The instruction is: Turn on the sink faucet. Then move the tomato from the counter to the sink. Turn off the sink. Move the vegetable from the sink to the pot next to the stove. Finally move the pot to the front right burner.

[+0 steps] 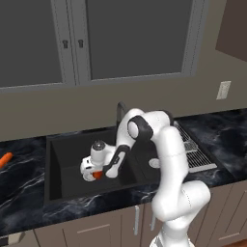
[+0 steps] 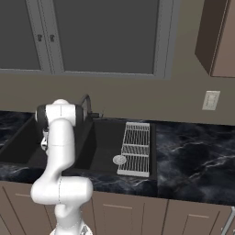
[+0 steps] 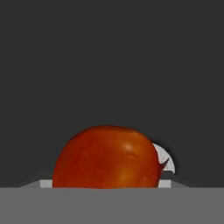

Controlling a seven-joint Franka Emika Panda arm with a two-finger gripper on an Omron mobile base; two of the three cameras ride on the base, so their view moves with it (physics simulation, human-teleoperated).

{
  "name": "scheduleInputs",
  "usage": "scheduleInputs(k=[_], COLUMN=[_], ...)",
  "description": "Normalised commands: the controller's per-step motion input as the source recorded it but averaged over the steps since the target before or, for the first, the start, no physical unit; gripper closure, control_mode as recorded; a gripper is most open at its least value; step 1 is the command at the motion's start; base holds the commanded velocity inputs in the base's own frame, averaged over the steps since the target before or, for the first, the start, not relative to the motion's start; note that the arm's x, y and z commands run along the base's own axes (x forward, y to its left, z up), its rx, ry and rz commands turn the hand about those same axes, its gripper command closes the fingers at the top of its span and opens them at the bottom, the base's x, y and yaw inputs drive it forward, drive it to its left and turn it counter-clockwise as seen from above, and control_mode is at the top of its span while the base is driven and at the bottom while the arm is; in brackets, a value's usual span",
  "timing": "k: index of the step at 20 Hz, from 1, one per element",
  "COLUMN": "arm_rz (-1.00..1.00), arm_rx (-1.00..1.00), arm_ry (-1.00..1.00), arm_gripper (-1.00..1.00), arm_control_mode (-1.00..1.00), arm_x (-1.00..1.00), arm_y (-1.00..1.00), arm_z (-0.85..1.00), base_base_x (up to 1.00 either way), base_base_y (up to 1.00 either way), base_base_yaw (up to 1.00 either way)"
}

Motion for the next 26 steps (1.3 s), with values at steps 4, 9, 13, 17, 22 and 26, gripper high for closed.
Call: scheduleInputs(k=[4, 9, 13, 17, 22, 26], arm_rz=[-0.02, 0.00, 0.00, 0.00, 0.00, 0.00], arm_rx=[0.10, 0.08, 0.06, 0.05, 0.04, 0.05], arm_ry=[-0.04, -0.04, -0.01, 0.00, 0.00, 0.00], arm_gripper=[1.00, 1.00, 1.00, 1.00, 1.00, 1.00], arm_control_mode=[-1.00, -1.00, -1.00, -1.00, -1.00, -1.00], arm_x=[-0.26, -0.18, -0.07, -0.03, 0.00, 0.00], arm_y=[0.00, 0.00, 0.00, 0.03, 0.12, 0.20], arm_z=[0.78, 0.91, 1.00, 1.00, 1.00, 1.00], base_base_x=[0.00, 0.00, 0.00, 0.00, 0.00, 0.00], base_base_y=[0.00, 0.00, 0.00, 0.00, 0.00, 0.00], base_base_yaw=[0.00, 0.00, 0.00, 0.00, 0.00, 0.00])
